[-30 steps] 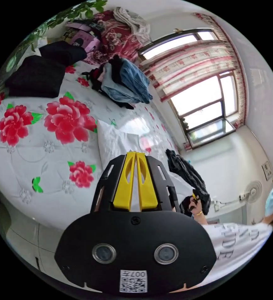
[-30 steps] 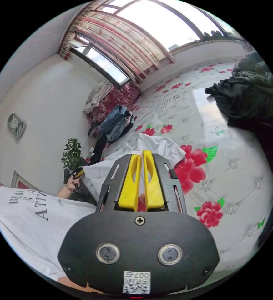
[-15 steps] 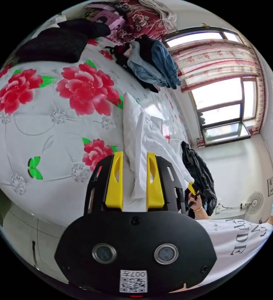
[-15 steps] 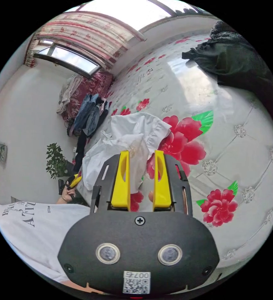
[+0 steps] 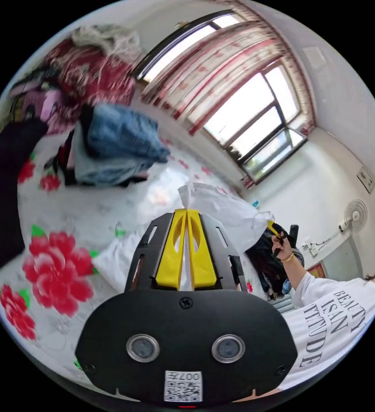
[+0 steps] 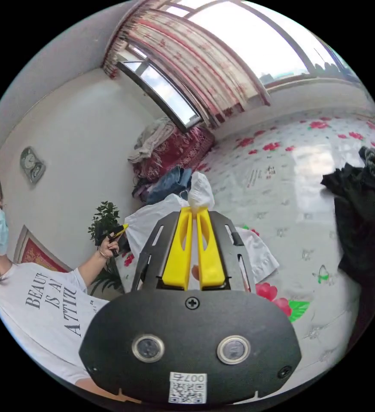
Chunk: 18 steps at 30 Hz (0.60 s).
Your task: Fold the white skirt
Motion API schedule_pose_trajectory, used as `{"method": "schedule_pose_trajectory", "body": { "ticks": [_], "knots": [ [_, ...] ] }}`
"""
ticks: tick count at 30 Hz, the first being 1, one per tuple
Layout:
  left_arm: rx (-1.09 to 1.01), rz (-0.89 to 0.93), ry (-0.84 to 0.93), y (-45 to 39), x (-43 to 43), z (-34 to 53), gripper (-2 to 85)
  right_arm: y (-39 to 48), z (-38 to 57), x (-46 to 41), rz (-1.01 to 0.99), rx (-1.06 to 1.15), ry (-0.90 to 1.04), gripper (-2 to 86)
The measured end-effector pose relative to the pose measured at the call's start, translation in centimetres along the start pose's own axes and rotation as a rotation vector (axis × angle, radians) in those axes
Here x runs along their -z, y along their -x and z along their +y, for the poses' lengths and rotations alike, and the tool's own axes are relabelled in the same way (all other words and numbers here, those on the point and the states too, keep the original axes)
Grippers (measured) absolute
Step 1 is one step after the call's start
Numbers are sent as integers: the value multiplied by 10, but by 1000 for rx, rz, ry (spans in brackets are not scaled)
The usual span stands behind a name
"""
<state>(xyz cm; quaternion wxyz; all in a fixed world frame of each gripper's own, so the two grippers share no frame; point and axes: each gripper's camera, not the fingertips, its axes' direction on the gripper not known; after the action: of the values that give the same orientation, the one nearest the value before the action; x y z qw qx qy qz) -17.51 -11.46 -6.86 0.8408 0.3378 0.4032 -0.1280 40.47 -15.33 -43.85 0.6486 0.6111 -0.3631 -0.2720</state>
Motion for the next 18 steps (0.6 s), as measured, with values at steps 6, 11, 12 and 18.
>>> {"method": "schedule_pose_trajectory", "body": {
  "ticks": [6,11,12,18],
  "knots": [
    [-285,117,-249,-75,97,-3,-10,96,6,86,70,376,-101,-2],
    [-425,76,-136,-106,131,71,-9,103,113,95,194,434,110,-1],
    [-413,75,-52,-107,128,95,-8,94,147,90,226,404,195,0],
    [-5,-19,345,-57,74,236,25,12,343,52,319,58,539,14]
  ]
}}
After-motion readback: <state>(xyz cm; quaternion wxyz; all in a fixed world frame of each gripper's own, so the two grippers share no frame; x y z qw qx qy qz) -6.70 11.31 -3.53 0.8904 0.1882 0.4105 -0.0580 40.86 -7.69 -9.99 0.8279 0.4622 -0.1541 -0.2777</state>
